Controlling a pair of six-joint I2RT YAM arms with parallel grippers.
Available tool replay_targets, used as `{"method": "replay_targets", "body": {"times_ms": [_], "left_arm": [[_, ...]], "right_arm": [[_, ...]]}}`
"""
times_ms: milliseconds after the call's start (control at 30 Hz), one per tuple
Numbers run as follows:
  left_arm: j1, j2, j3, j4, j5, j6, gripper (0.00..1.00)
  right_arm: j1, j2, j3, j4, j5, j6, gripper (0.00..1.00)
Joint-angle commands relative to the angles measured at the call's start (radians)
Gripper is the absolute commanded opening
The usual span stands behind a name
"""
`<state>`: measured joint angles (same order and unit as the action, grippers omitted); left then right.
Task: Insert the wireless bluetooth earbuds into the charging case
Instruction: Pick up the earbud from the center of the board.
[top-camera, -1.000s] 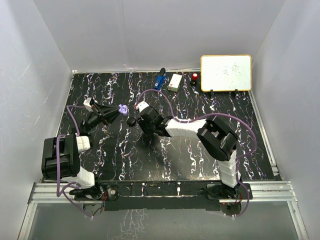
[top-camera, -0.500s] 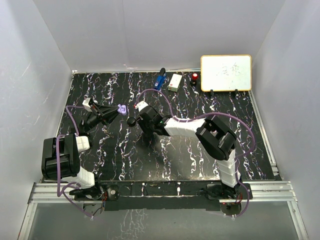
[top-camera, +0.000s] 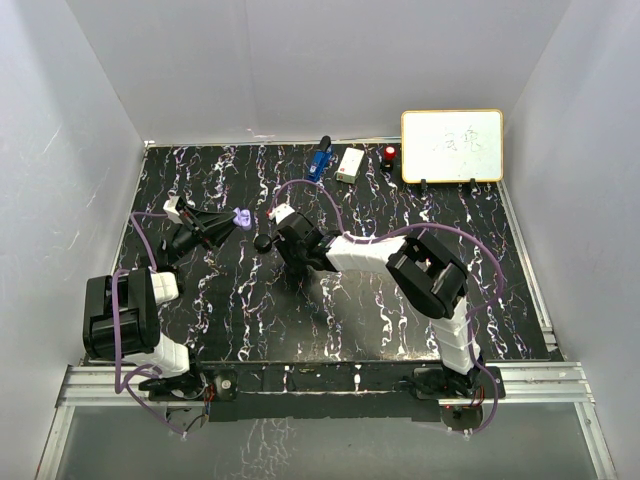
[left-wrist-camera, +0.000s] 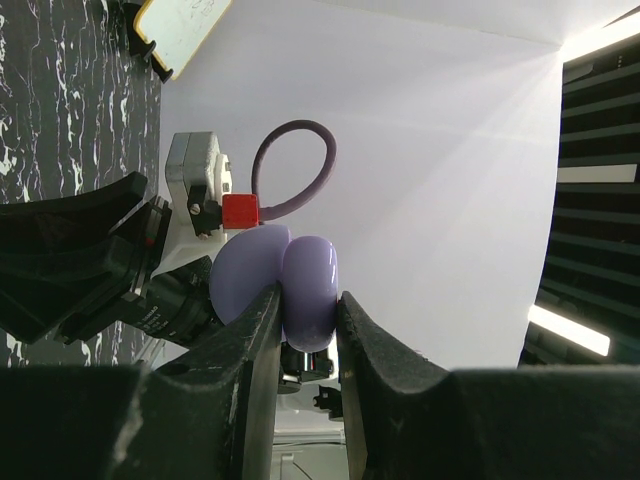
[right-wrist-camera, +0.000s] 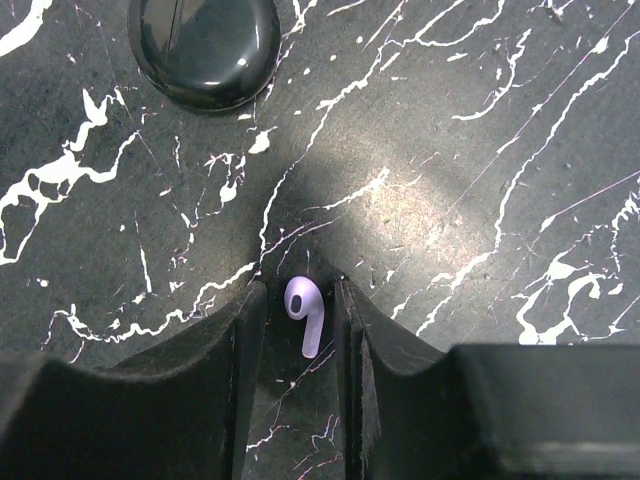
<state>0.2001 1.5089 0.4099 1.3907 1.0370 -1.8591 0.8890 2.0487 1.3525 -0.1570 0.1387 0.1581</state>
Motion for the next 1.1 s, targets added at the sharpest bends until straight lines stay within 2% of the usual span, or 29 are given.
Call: {"method": "replay_targets", "body": {"times_ms": [0,800,1067], "left_arm": [[0.009,-0.031,-0.003,0.162,0.024,-0.018,0.0],[0.013,-0.032,-0.016,0.16,0.03,-0.01,0.0],[0.012,-0.052,-0.019,0.096,0.041,0.028,0.0]], "right_arm": [[-0.002,0.005,0.04,0.013,-0.004,0.001,0.31],[-0.002,-0.018,0.041,-0.007,0.043,0.002,0.16],[-0.056,-0.208,-0.107,0.198,-0.053,0.018,0.14]]}}
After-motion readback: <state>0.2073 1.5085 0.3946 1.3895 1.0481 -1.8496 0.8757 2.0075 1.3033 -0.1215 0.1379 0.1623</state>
